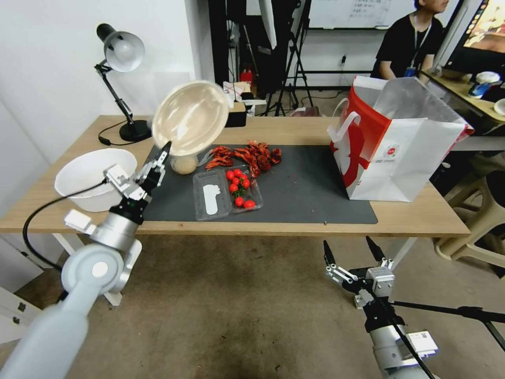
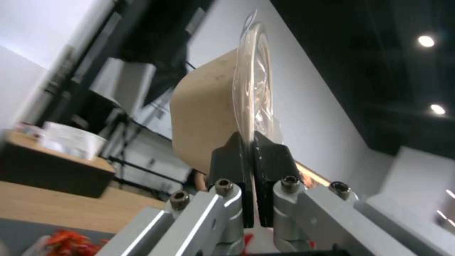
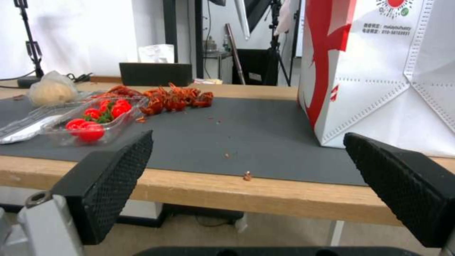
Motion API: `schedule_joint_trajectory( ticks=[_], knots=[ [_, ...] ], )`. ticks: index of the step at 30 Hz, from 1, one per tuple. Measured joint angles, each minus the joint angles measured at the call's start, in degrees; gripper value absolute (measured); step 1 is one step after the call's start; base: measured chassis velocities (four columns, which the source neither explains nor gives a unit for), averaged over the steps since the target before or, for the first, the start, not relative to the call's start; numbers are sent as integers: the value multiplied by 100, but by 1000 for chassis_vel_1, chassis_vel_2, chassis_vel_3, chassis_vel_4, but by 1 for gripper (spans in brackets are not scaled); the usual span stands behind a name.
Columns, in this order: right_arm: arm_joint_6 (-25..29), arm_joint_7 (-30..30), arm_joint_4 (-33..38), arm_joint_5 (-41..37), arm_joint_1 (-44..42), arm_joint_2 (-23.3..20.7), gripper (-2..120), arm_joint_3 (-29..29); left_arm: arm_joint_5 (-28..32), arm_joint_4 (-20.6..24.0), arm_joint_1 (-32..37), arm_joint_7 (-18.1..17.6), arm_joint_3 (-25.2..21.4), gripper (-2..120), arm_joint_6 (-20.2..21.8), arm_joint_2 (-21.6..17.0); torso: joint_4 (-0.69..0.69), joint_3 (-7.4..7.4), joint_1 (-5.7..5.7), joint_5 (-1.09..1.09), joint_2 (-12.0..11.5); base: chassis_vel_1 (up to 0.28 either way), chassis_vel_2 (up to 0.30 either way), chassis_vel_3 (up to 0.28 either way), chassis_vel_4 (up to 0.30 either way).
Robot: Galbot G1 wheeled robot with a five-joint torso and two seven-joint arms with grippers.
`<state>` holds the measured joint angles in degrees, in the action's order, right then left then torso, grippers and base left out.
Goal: Pick up the trash from the table and place it into the takeout bag.
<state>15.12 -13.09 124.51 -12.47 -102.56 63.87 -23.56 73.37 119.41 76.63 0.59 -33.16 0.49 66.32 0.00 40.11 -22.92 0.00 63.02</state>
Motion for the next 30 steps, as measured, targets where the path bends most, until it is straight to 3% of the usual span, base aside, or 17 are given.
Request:
schedule_joint_trajectory(
  ticks=[2, 12, 13, 15, 16, 18, 24, 30],
  knots=[
    [-3, 23, 33, -13, -9, 12, 100, -2, 64, -111, -180, 421, 58, 0, -82, -277, 0, 0, 0, -1, 0, 0, 0, 0, 0],
    [-11, 57, 115, -19, -74, 38, 100, -34, 397, -555, -1031, 1471, 558, 0, -259, -1227, -1, 0, 0, 1, 0, 0, 0, 0, 0],
    [-11, 57, 120, -18, -86, 41, 100, -40, 422, -630, -1149, 1554, 674, 0, -270, -1301, 2, 0, 0, 0, 0, 0, 0, 0, 0],
    [-2, 74, 127, -53, -139, 72, 100, -45, 511, -1016, -2071, 1815, 1295, 0, -293, -1516, -3, 1, -1, 3, 0, 0, 0, 0, 0],
    [-2, 74, 127, -53, -139, 72, 100, -45, 511, -1016, -2071, 1815, 1295, 0, -293, -1516, -3, 1, -1, 3, 0, 0, 0, 0, 0],
    [9, 114, 161, -61, -178, 104, 100, -46, 531, -1282, -2684, 1949, 1748, 0, -273, -1435, 0, 0, 0, 3, 0, 0, 0, 0, 0],
    [-12, 146, 225, 105, -279, 204, 100, 14, 510, -1905, -3678, 2249, 2615, 0, -230, -1097, 0, 0, 0, 0, 0, 0, 0, 0, 0],
    [-16, 154, 286, 174, -322, 258, 100, 12, 402, -2292, -4239, 2445, 3200, 0, -198, -887, 0, 0, 0, 3, 0, 0, 0, 0, 0]
  ],
)
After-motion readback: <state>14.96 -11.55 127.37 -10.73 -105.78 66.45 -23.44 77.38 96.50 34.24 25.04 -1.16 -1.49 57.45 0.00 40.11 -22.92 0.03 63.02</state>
